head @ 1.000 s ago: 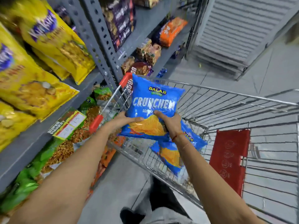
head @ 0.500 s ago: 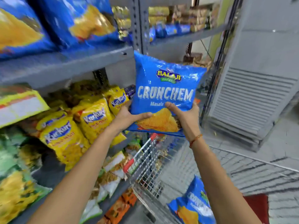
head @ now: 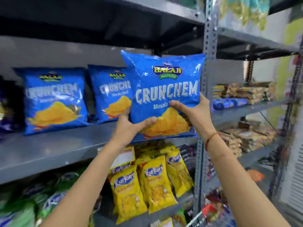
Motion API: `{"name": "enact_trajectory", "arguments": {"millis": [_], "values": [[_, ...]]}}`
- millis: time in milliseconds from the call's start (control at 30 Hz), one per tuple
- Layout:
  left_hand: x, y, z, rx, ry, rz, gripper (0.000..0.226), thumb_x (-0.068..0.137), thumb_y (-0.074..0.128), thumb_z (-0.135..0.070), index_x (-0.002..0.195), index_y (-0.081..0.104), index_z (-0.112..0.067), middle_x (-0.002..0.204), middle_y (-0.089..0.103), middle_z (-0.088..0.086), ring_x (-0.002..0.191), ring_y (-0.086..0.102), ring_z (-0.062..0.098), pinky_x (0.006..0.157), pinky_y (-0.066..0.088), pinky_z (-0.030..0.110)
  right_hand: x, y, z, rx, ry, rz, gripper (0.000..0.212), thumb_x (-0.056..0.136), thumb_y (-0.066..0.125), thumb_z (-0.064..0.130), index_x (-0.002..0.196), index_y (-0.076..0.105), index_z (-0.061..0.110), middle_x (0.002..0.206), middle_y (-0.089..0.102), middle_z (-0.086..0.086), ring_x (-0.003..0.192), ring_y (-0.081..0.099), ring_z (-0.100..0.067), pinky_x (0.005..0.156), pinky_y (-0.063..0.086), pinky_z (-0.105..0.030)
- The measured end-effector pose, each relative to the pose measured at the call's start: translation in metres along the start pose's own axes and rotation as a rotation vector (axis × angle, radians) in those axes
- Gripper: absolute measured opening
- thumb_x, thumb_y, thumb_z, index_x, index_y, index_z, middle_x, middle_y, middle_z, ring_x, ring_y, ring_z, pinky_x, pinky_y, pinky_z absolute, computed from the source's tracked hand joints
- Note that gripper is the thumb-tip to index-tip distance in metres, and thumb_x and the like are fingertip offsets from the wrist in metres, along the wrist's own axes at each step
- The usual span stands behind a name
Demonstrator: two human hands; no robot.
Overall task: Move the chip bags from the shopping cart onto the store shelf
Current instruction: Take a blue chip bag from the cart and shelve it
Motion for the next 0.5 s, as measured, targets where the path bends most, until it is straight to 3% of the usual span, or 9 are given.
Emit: {"name": "enact_trajectory", "arguments": {"millis": [67,167,233,300,400,467,500], "values": [[0.013,-0.026,-0.005,0.006,0.003,-0.050,0.073,0.049,0.086,-0.045,0.112,0.059,-0.020,0.115,0.068,-0.002,0.104,0.064,0.012,0.088,0.053,0.034,0.017,0.028,0.003,-0.020,-0.025,0.032,0.040,0.062,0.087,0.013,0.095,0.066,0.018,0.085,0.073,0.016,0.078,0.070,0.003,0.068,0.055,-0.017],[0.032,-0.058,-0.001,0.025,-0.029,-0.096,0.074,0.053,0.085,-0.037,0.118,0.056,-0.017,0.118,0.066,0.000,0.104,0.063,0.013,0.087,0.052,0.032,0.033,0.066,-0.005,-0.035,-0.018,0.081,0.050,0.057,0.089,0.029,0.100,0.065,0.020,0.099,0.073,0.004,0.094,0.071,-0.010,0.086,0.058,-0.036],[0.041,-0.074,0.005,0.037,-0.061,-0.119,0.084,0.046,0.087,-0.042,0.119,0.055,-0.017,0.118,0.065,0.000,0.103,0.062,0.013,0.089,0.051,0.034,0.038,0.088,-0.014,-0.045,0.000,0.097,0.069,0.050,0.088,0.047,0.107,0.064,0.017,0.106,0.072,0.000,0.102,0.068,-0.016,0.093,0.055,-0.043],[0.046,-0.087,0.016,0.063,-0.107,-0.151,0.086,0.047,0.087,-0.042,0.121,0.054,-0.016,0.120,0.063,0.001,0.103,0.062,0.016,0.087,0.051,0.033,0.041,0.105,-0.027,-0.067,0.037,0.111,0.077,0.048,0.086,0.057,0.107,0.061,0.014,0.105,0.070,0.001,0.101,0.065,-0.013,0.095,0.054,-0.037],[0.050,-0.098,0.036,0.079,-0.184,-0.178,0.084,0.049,0.086,-0.043,0.122,0.053,-0.016,0.121,0.062,0.003,0.103,0.062,0.018,0.084,0.051,0.032,0.043,0.122,-0.050,-0.073,0.115,0.144,0.042,0.067,0.085,0.027,0.096,0.056,0.021,0.087,0.059,0.021,0.077,0.055,0.015,0.080,0.051,-0.011],[0.053,-0.100,0.045,0.082,-0.211,-0.174,0.079,0.055,0.085,-0.041,0.123,0.053,-0.016,0.121,0.063,0.003,0.103,0.062,0.019,0.083,0.051,0.032,0.046,0.128,-0.059,-0.084,0.123,0.154,0.039,0.072,0.082,0.020,0.099,0.054,0.020,0.084,0.053,0.024,0.071,0.050,0.018,0.072,0.047,-0.004],[0.056,-0.101,0.049,0.078,-0.229,-0.169,0.073,0.061,0.083,-0.037,0.123,0.052,-0.015,0.121,0.063,0.004,0.103,0.062,0.020,0.081,0.051,0.031,0.047,0.130,-0.060,-0.084,0.120,0.161,0.039,0.071,0.082,0.023,0.101,0.056,0.018,0.086,0.056,0.021,0.073,0.052,0.016,0.075,0.049,-0.006]]}}
Point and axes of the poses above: each hand's wrist, its own x-axis towards the middle knuckle, its own y-axis out of the palm, z = x × y, the point moved 9 cm from there along x, towards the middle knuckle
